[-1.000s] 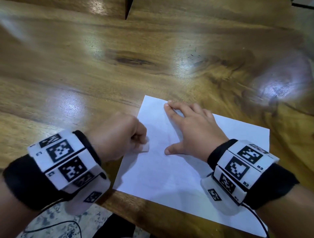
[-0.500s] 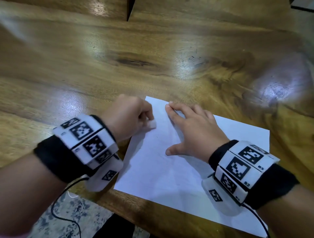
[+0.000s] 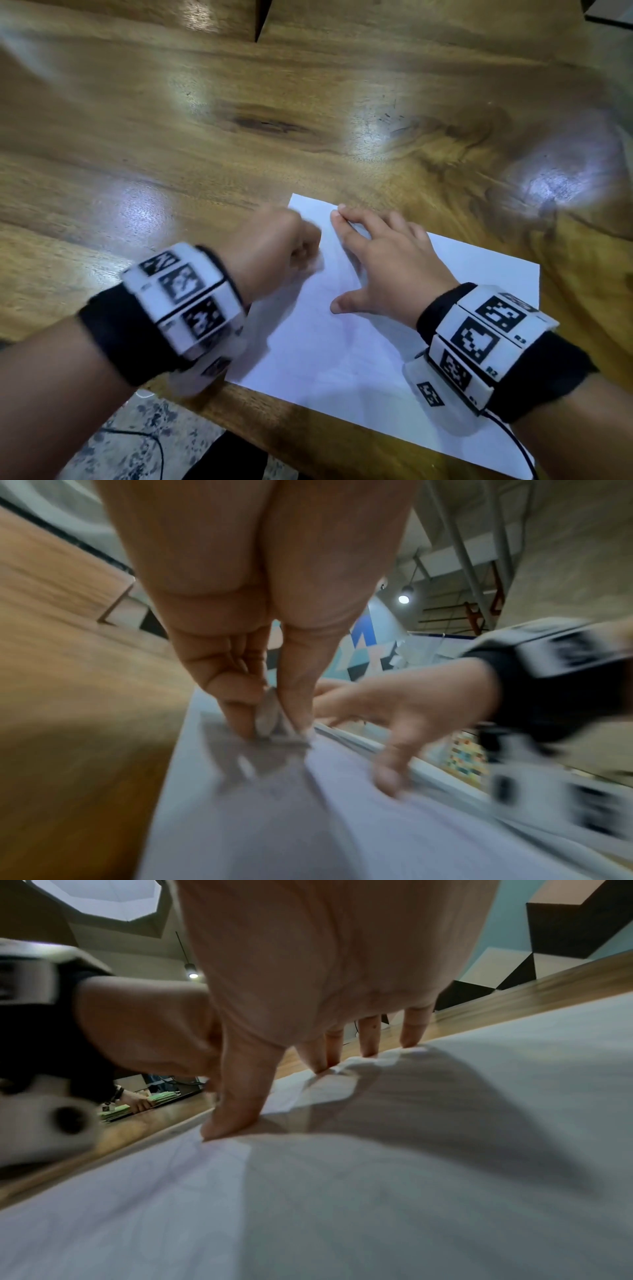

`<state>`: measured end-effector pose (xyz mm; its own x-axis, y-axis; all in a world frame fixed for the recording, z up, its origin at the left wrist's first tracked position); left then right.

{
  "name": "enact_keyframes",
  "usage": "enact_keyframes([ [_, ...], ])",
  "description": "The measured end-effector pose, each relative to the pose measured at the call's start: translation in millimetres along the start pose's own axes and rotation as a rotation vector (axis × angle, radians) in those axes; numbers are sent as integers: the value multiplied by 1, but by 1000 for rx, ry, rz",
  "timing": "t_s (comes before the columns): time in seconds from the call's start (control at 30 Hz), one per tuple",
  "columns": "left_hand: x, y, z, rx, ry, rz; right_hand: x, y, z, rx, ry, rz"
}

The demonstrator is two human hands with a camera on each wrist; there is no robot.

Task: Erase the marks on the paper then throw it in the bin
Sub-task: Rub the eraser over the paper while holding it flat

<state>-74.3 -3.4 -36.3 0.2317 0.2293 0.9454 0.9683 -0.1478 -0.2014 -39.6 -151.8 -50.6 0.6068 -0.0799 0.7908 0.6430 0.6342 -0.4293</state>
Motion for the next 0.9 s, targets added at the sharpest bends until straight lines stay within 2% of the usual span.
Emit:
enact_keyframes([
  [0.1,-12,-32,0,-94,-41,186,0,0,0,10,-10,-4],
  [0.3,-10,-33,0,-49,-18,213,3,-4,-2,39,-46,78],
  [0.37,-3,-30,4,25,-62,187,4,-5,-3,42,-62,97],
  [0.43,3,-19,6,87,-105,70,4,-4,-3,38,-73,94],
  [0.5,4,-8,3,90,-70,-11,3,-4,-2,34,-74,90],
  [0.57,-1,-7,0,50,-33,-24,3,-4,-2,33,-74,85],
  [0.6,-4,-13,0,10,-27,-2,3,-4,-2,33,-75,83],
  [0.67,-13,-33,-1,-71,-54,140,3,-4,-2,32,-76,86],
  [0.73,-18,-45,0,-91,-50,280,3,-4,-2,36,-78,88],
  [0.77,-17,-44,1,-80,-44,289,3,-4,-2,37,-78,87],
  [0.8,-13,-38,1,-56,-48,243,3,-4,-2,36,-76,87],
  [0.9,1,-13,0,24,-27,-4,3,-4,-2,29,-70,87],
])
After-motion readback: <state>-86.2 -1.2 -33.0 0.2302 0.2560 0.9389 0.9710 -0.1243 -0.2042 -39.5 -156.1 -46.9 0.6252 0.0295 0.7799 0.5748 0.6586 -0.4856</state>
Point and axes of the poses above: each hand's wrist, its own y-axis towards the middle knuckle, its own x-axis out of the back of the hand, z = x × y, the point moved 2 cm from there along y, towards the middle knuckle, and after that the axes turned 15 degrees about y, right-handed, at the moved point
